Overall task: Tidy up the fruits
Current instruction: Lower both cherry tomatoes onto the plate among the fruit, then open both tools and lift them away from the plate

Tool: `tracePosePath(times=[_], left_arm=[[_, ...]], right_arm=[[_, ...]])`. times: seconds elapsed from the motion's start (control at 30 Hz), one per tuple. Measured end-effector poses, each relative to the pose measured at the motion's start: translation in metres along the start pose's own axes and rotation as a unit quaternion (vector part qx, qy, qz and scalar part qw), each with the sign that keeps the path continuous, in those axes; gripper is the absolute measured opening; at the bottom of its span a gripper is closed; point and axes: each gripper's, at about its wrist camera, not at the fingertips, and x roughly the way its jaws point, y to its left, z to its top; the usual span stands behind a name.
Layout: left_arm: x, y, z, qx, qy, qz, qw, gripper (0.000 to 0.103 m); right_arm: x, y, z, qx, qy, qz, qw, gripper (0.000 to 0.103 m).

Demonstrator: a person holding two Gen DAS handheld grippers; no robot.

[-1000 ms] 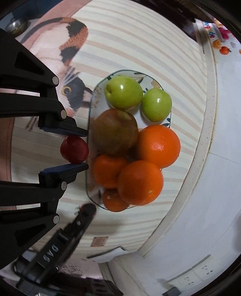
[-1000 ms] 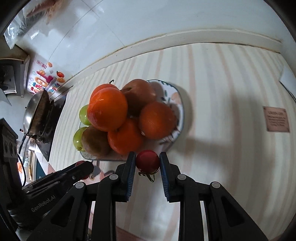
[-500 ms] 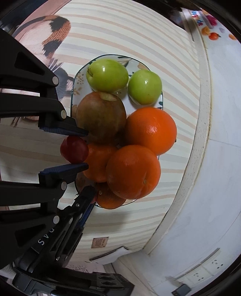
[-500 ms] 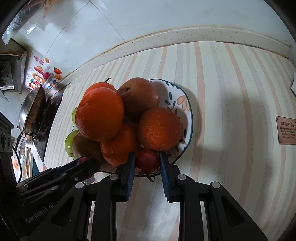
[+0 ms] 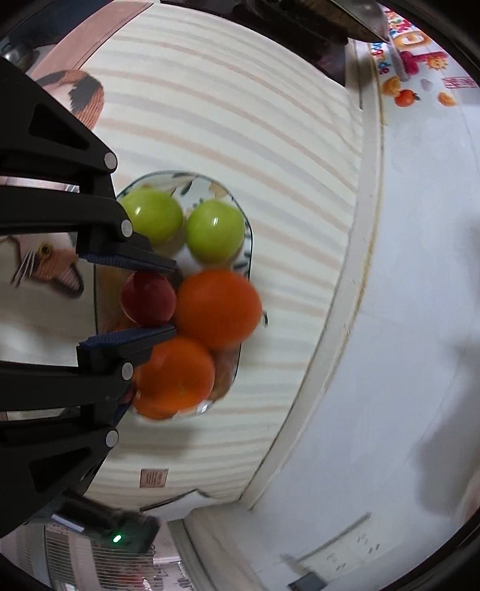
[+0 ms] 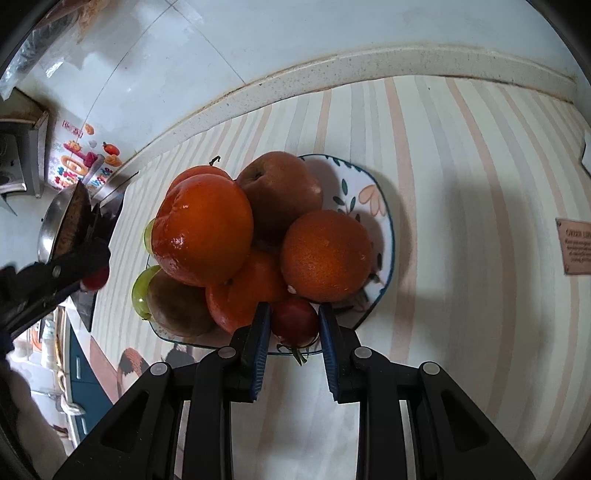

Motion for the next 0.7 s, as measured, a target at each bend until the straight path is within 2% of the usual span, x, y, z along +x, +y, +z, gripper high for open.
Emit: tracePosePath(times=[0.23, 0.4, 0.57, 0.7], left_arm=[[0.028, 0.031, 0.003, -0.045, 0.05, -0.001, 0.9977, 0.026], [0.036, 0.036, -0.002, -0.051, 0.066, 0.001, 0.9965, 0.027], [0.039, 0.033, 0.0, -0.045, 0.068, 0.004, 0.9967, 0.028], [0.04, 0.033, 0.001, -0.048, 0.076, 0.008, 0.9959, 0.034]], right_arm=[[0.003, -0.005, 0.0, 0.028, 0.003, 0.011, 1.0, 0.029], [0.004, -0.005, 0.0, 0.033, 0.007, 0.006, 0.999, 0.032], [0.005, -0.006, 0.001, 0.04, 0.01, 0.0, 0.999, 0.039], [0.004, -0.007, 0.002, 0.043, 0.013, -0.002, 0.999, 0.04]])
